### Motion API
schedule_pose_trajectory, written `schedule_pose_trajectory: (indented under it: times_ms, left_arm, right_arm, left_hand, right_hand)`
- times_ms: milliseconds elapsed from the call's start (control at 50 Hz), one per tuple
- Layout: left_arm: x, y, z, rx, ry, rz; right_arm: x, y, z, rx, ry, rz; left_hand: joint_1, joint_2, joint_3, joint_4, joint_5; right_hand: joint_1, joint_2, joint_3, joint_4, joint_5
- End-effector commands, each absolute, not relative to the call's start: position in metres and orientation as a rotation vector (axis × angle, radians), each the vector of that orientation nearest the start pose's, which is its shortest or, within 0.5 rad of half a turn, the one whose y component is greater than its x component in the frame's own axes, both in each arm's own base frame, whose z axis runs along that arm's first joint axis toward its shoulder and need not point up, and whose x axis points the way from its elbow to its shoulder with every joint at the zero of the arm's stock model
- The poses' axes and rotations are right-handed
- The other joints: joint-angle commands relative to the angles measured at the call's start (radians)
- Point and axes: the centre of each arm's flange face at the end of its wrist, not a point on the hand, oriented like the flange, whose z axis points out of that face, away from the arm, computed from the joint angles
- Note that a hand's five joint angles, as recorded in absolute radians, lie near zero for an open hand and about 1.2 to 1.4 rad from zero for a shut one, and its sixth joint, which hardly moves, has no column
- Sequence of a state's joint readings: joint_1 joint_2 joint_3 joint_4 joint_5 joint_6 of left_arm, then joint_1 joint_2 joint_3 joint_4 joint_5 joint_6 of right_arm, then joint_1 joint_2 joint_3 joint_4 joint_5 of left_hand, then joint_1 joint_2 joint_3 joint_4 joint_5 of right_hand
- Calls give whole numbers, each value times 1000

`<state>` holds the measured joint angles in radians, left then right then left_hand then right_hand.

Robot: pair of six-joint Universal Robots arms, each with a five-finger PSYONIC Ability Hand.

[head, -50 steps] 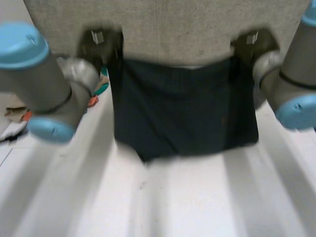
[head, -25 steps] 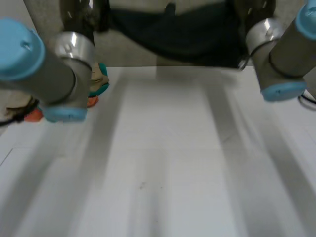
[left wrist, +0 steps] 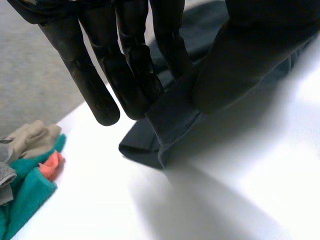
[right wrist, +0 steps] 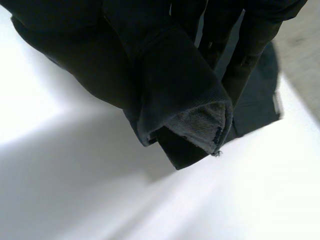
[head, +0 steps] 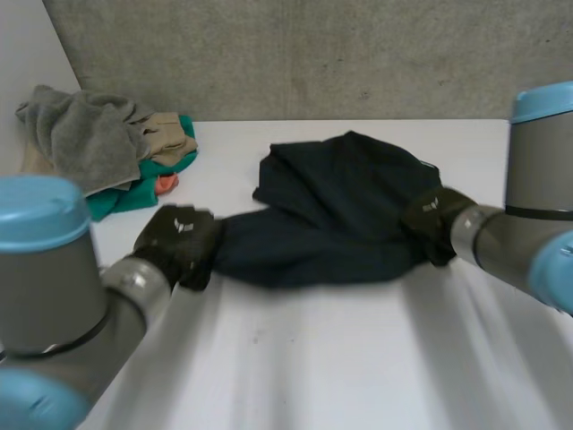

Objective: Fold the laundry.

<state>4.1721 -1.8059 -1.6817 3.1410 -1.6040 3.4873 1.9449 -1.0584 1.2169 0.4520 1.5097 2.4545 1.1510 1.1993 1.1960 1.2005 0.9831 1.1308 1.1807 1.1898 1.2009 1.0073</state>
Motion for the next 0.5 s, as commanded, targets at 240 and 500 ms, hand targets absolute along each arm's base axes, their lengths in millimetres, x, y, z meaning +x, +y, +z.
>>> schedule_pose_trajectory:
  times_ms: [240, 500]
  left_arm:
    - [-274, -149, 210, 1663, 2201, -1671]
    - [-338, -255, 204, 1444, 2152, -2201]
  right_arm:
    - [227, -218, 197, -1731, 2445, -1388]
    - [232, -219, 176, -1513, 2430, -1541]
  left_hand:
    - [-218, -266, -263, -267, -224]
    - [-653, -702, -698, -703, -660]
  right_hand:
    - [265, 216, 206, 195, 214]
    - [265, 216, 206, 195, 214]
